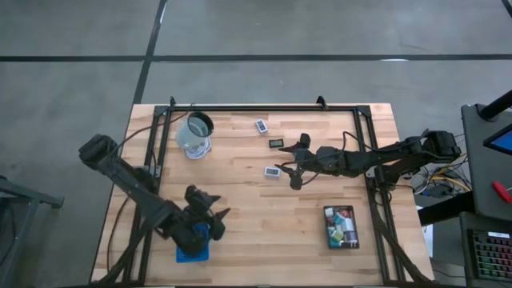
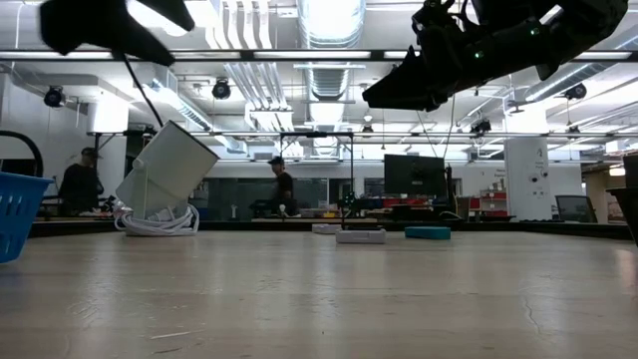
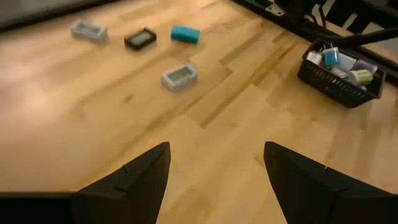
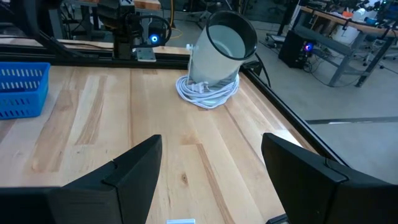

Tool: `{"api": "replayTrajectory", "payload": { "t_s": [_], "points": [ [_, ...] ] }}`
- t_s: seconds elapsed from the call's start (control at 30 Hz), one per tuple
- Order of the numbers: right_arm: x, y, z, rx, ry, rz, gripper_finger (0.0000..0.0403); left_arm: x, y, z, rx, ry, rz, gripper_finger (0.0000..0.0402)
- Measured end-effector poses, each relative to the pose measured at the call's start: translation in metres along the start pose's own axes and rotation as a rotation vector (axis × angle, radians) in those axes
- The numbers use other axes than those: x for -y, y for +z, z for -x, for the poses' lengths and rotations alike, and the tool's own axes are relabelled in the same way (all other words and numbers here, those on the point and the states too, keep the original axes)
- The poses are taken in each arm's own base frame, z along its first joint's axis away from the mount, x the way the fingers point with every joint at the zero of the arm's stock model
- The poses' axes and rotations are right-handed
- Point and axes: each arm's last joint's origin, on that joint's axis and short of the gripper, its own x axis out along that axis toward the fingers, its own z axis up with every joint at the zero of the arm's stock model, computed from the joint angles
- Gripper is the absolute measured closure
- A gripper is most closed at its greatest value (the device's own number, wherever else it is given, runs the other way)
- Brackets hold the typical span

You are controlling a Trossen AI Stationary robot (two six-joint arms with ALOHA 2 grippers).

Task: Pick & Place Office items
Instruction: Put the bottom white digital clock into the blue bin

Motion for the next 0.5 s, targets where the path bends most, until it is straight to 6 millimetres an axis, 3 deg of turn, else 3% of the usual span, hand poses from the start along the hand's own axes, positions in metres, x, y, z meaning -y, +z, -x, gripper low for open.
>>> {"api": "replayTrajectory", "payload": {
  "t_s": [0.37,0.5],
  "points": [
    [0.0,0.0,0.0,0.0,0.0,0.0,0.0129,-0.001,0.035,-0.038,0.061,0.045,-0.323,0.0138],
    [0.0,0.0,0.0,0.0,0.0,0.0,0.0129,0.006,0.039,-0.042,0.09,-0.014,-0.344,0.0138]
  ]
}}
